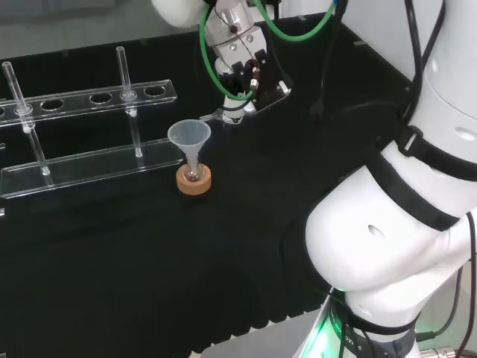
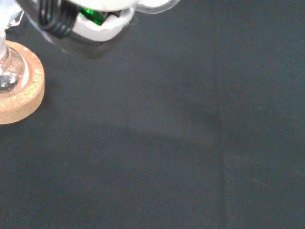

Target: Pour all the NaCl from the weighing funnel into the round-bottom flask.

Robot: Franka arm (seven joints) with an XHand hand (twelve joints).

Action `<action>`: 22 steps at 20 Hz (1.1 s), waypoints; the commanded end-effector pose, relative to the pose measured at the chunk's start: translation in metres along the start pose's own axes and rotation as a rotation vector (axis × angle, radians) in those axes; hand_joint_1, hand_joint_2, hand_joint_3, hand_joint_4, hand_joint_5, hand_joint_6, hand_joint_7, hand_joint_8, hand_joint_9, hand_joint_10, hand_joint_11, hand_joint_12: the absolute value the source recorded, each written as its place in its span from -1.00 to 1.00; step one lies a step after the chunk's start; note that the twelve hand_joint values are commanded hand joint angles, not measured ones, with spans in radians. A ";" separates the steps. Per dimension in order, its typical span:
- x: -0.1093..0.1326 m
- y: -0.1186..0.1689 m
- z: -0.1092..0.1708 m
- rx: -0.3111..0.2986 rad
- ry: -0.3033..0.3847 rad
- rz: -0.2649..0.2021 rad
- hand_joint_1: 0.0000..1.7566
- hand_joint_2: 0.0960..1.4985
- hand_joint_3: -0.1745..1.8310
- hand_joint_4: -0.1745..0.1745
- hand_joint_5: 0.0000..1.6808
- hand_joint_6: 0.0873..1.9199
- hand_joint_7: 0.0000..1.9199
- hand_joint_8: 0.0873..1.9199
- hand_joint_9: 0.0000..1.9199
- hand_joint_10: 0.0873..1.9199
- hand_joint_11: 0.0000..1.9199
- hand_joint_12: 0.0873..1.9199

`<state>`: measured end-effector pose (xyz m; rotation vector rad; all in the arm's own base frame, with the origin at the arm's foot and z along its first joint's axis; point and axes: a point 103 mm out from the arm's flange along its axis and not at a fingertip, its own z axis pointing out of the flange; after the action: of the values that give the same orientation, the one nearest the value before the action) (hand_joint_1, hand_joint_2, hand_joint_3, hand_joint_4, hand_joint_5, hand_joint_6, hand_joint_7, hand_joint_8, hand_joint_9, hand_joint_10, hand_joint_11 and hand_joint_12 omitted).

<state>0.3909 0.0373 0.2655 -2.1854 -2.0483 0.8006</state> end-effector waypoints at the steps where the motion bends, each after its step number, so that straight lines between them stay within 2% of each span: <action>1: 0.008 0.004 -0.002 0.021 -0.051 -0.001 0.23 -0.12 -0.16 1.00 0.35 -0.09 -0.41 -0.40 -0.01 -0.73 -0.19 0.10; 7: 0.012 0.009 -0.002 0.060 -0.128 0.005 0.23 -0.12 -0.16 1.00 0.35 -0.09 -0.41 -0.40 -0.02 -0.74 -0.19 0.10; 22: 0.020 0.008 -0.012 0.070 -0.203 0.017 0.23 -0.12 -0.16 1.00 0.35 -0.10 -0.42 -0.40 -0.03 -0.73 -0.20 0.11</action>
<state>0.3994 0.0579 0.2651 -2.1530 -2.0642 1.0198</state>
